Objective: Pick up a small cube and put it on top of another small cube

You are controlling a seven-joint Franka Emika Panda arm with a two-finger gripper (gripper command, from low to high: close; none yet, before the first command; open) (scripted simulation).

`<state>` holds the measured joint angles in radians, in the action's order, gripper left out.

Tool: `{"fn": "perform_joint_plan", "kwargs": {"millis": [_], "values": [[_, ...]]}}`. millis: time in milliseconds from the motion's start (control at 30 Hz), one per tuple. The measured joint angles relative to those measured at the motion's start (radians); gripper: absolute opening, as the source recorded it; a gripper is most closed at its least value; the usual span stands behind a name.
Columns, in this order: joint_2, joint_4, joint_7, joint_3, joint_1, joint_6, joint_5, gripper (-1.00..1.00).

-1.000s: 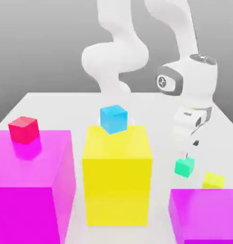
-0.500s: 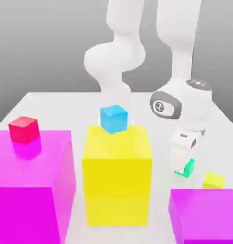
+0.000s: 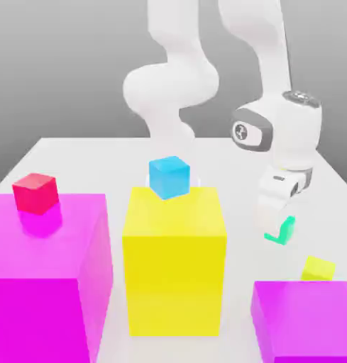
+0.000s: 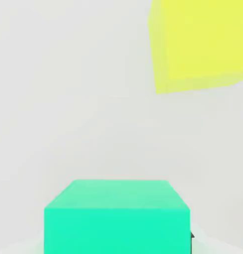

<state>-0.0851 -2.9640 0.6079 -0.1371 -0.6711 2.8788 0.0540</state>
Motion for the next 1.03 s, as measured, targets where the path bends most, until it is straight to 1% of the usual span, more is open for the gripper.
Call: {"fn": "perform_joint_plan", "kwargs": {"millis": [100, 233, 500, 767, 833, 900, 933, 1033], "values": [[-0.090, 0.029, -0.088, 0.062, 0.020, -0.122, 0.012, -1.00], [-0.213, 0.076, -0.194, 0.138, 0.080, -0.293, -0.013, -1.00], [-0.467, 0.171, -0.373, 0.271, 0.232, -0.639, -0.110, -1.00], [-0.728, 0.262, -0.523, 0.369, 0.387, -0.983, -0.224, -1.00], [-0.736, 0.228, -0.535, 0.384, 0.406, -0.955, -0.241, -1.00], [-0.720, 0.171, -0.538, 0.397, 0.416, -0.883, -0.255, -1.00], [-0.713, 0.149, -0.539, 0.401, 0.420, -0.854, -0.259, 1.00], [-0.713, 0.149, -0.539, 0.401, 0.420, -0.854, -0.259, 1.00]]}}
